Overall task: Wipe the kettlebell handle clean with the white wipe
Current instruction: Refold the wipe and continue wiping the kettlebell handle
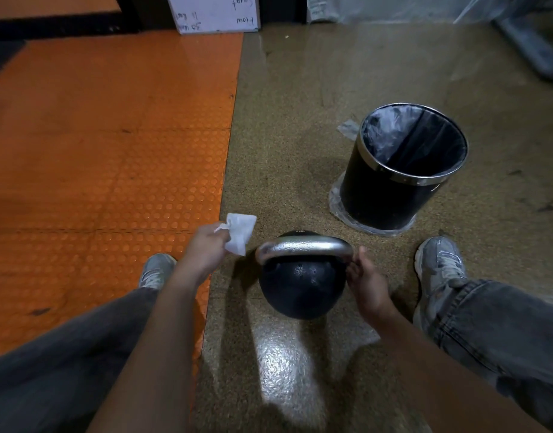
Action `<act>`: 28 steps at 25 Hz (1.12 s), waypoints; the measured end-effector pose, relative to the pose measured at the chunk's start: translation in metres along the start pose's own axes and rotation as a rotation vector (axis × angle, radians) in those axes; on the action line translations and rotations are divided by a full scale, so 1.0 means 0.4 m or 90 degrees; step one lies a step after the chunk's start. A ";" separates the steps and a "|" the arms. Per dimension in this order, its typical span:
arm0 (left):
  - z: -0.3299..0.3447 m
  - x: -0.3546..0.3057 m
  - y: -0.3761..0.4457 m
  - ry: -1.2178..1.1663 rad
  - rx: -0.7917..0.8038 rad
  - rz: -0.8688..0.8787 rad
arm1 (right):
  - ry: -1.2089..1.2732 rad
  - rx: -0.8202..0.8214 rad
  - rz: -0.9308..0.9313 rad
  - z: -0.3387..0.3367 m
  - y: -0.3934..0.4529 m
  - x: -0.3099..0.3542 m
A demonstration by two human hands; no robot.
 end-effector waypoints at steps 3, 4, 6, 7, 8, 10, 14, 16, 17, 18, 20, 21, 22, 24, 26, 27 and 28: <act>0.067 0.016 -0.023 0.190 0.057 0.029 | -0.004 0.002 -0.005 0.003 -0.002 0.000; 0.085 0.018 -0.026 0.226 0.061 0.043 | -0.004 0.002 -0.010 0.001 0.001 -0.004; 0.099 0.001 -0.035 0.257 0.048 0.063 | -0.007 0.016 -0.012 0.004 0.002 -0.007; 0.096 -0.006 -0.037 0.239 0.036 0.073 | -0.011 0.020 -0.010 0.006 0.001 -0.008; 0.090 -0.008 -0.040 0.213 0.020 0.086 | -0.016 0.021 -0.006 0.005 0.002 -0.012; 0.089 0.002 -0.052 0.194 -0.004 0.109 | -0.028 0.014 0.001 0.002 0.002 -0.020; 0.112 0.024 -0.053 0.185 -0.009 0.102 | -0.053 -0.006 0.001 -0.012 0.014 -0.045; 0.107 0.020 -0.047 0.152 -0.029 0.123 | -0.052 0.011 0.009 -0.007 0.011 -0.039; 0.105 0.028 -0.050 0.138 -0.047 0.131 | -0.046 0.022 0.008 -0.007 0.010 -0.037; 0.101 0.045 -0.052 0.127 -0.065 0.128 | -0.047 0.031 0.006 -0.010 0.011 -0.037; 0.109 0.060 -0.062 0.113 -0.082 0.116 | -0.058 0.028 -0.006 -0.015 0.017 -0.044; 0.117 0.053 -0.067 0.109 -0.078 0.117 | -0.058 0.024 -0.011 -0.017 0.020 -0.050; 0.124 0.041 -0.068 0.109 -0.073 0.123 | -0.062 0.020 -0.008 -0.020 0.022 -0.052; 0.128 0.027 -0.068 0.118 -0.075 0.134 | -0.059 0.020 0.003 -0.016 0.019 -0.047; 0.122 0.045 -0.072 0.116 -0.093 0.113 | -0.049 0.024 -0.001 -0.016 0.020 -0.045; 0.122 0.056 -0.075 0.110 -0.096 0.099 | -0.051 0.025 -0.010 -0.015 0.021 -0.045; 0.126 0.060 -0.079 0.110 -0.092 0.093 | -0.055 0.026 -0.018 -0.017 0.023 -0.050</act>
Point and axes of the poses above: each hand's wrist, its own y-axis towards the middle knuckle, its own z-axis out of the palm, x = y × z, the point moved 2 cm from there along y, towards the middle knuckle, and after that the axes turned 8 degrees about x, right-handed, at the moved point
